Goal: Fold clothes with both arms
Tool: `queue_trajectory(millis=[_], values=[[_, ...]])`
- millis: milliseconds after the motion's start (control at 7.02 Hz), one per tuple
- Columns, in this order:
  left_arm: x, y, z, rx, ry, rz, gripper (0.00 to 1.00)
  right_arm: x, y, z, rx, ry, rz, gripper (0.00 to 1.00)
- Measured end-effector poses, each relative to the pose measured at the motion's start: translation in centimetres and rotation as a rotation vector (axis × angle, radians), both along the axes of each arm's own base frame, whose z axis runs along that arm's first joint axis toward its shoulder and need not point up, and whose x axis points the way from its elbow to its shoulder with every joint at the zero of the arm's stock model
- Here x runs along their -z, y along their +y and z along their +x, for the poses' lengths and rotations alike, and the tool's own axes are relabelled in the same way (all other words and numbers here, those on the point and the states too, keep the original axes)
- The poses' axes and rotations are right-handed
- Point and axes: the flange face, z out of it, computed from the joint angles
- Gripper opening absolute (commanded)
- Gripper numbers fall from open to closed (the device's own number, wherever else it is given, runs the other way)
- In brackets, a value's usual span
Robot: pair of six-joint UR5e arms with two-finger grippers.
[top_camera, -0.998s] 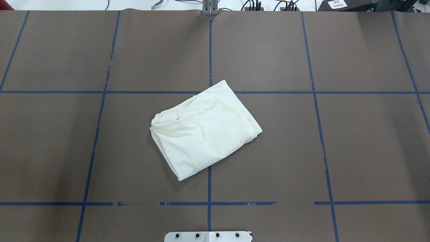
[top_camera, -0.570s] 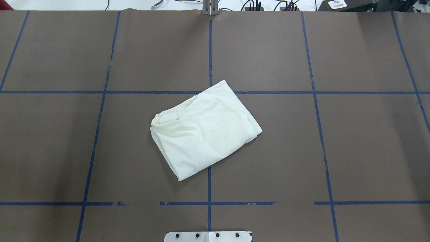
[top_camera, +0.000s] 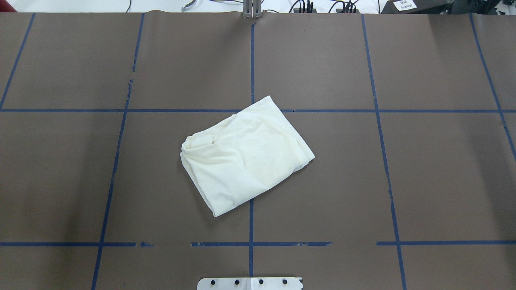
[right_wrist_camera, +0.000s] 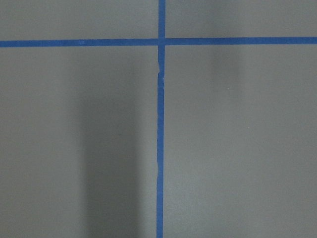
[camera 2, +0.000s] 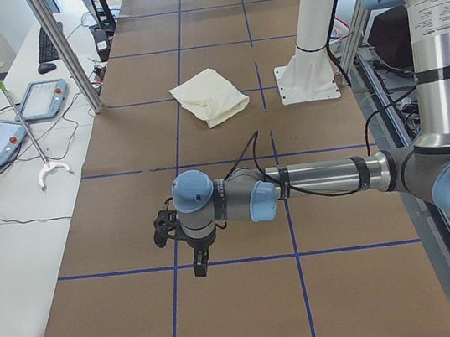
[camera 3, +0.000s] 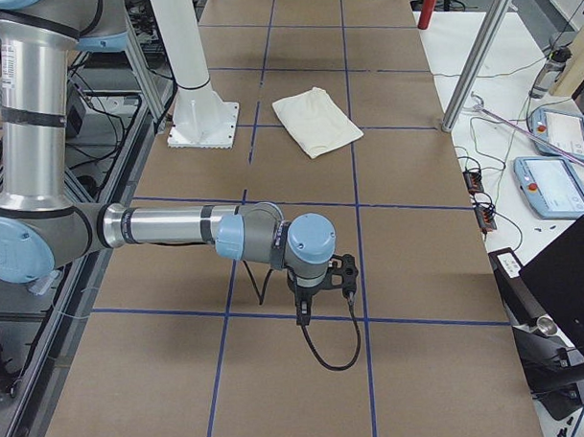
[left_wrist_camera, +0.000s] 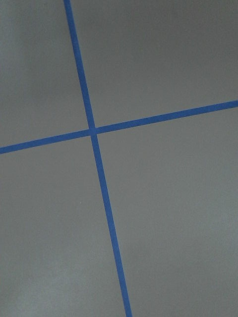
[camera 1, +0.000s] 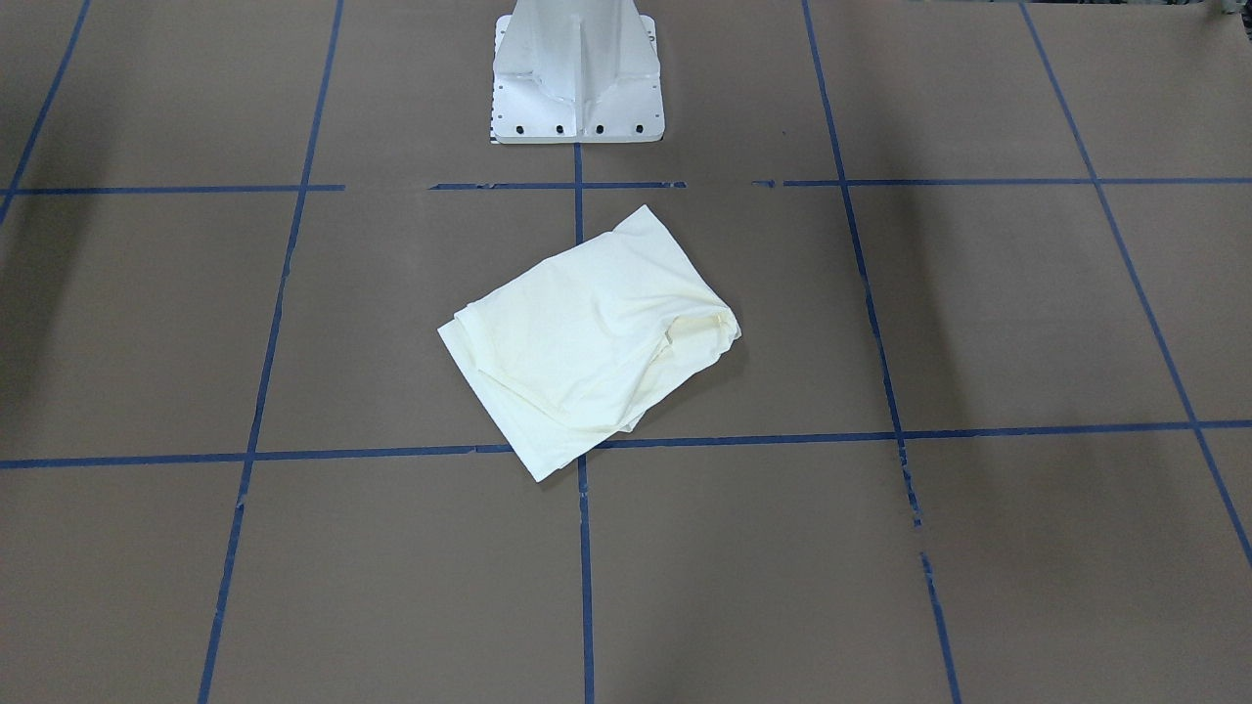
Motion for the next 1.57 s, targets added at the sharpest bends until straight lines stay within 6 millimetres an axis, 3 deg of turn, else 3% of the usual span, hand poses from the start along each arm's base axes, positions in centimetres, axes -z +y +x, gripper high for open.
queue_trajectory(millis=[713, 1568], values=[[0.0, -0.1, 0.0, 0.003, 0.0, -0.001, 1.0, 1.5, -2.6, 0.2, -0.039, 0.012, -0.005, 1.0], [0.2, -0.1, 0.0, 0.004, -0.001, 0.001, 1.0, 0.4, -2.2, 0.6, -0.062, 0.075, 0.009, 1.0]])
